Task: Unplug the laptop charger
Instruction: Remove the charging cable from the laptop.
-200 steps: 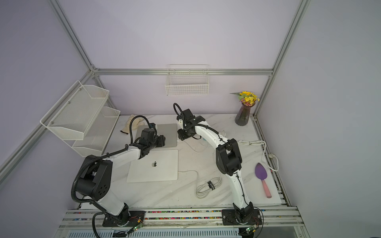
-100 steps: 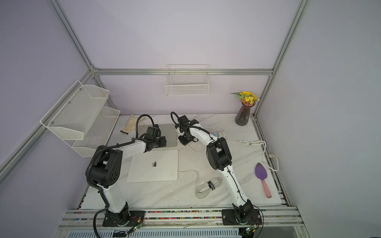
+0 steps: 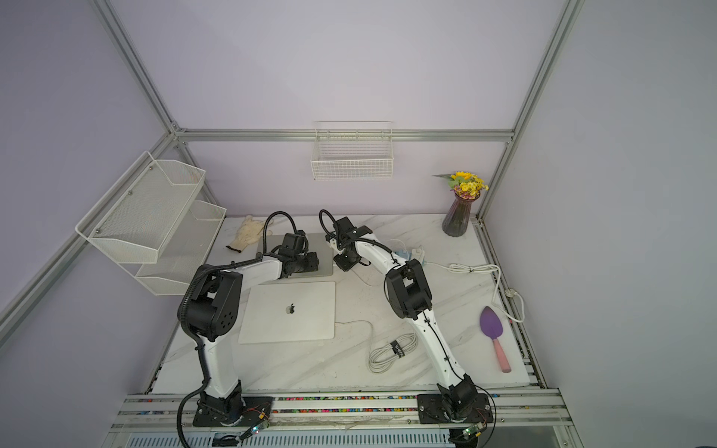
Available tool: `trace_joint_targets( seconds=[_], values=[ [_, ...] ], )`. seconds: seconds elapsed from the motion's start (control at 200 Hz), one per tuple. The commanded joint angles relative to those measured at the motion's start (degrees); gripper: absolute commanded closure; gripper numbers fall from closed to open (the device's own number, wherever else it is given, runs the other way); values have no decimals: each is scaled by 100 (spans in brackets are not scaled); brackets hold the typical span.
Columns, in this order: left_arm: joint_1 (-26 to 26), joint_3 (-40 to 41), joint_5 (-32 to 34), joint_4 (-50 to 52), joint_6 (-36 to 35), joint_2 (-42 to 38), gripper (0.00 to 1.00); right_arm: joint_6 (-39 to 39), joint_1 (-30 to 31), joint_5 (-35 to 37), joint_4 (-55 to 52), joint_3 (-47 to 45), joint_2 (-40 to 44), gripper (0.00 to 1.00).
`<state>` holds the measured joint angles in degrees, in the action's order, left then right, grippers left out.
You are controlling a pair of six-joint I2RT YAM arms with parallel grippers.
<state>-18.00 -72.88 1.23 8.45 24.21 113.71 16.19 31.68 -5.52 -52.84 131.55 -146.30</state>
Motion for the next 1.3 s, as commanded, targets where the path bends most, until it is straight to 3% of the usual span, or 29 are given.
trace_joint_targets(
  seconds=[0.0,0.075,0.125,0.295,0.42,0.5,0.76,0.97,1.295],
  values=[
    [23,-188,-105,117,-78,125,45,234,31,-136,27,-206,-140,91],
    [18,-487,-229,603,-36,331,47,253,31,-195,158,-334,-41,95],
    [17,-704,-274,1048,74,466,57,284,31,-215,166,-366,3,100],
    [-118,-920,8,1818,151,624,64,260,31,-204,366,-592,184,100],
    [-498,-1442,661,2419,173,687,39,143,27,-189,466,-688,257,100],
    [-700,-1551,1141,2502,177,739,29,-81,-23,-243,590,-729,320,100],
    [-792,-1586,974,2462,237,1027,25,-495,-196,-767,752,-870,451,100],
    [-792,-1157,546,1784,326,865,20,-796,-329,-1232,982,-1024,559,100],
    [-872,-1304,903,2233,254,1079,12,-921,-372,-1302,1080,-1120,663,100]
  ],
)
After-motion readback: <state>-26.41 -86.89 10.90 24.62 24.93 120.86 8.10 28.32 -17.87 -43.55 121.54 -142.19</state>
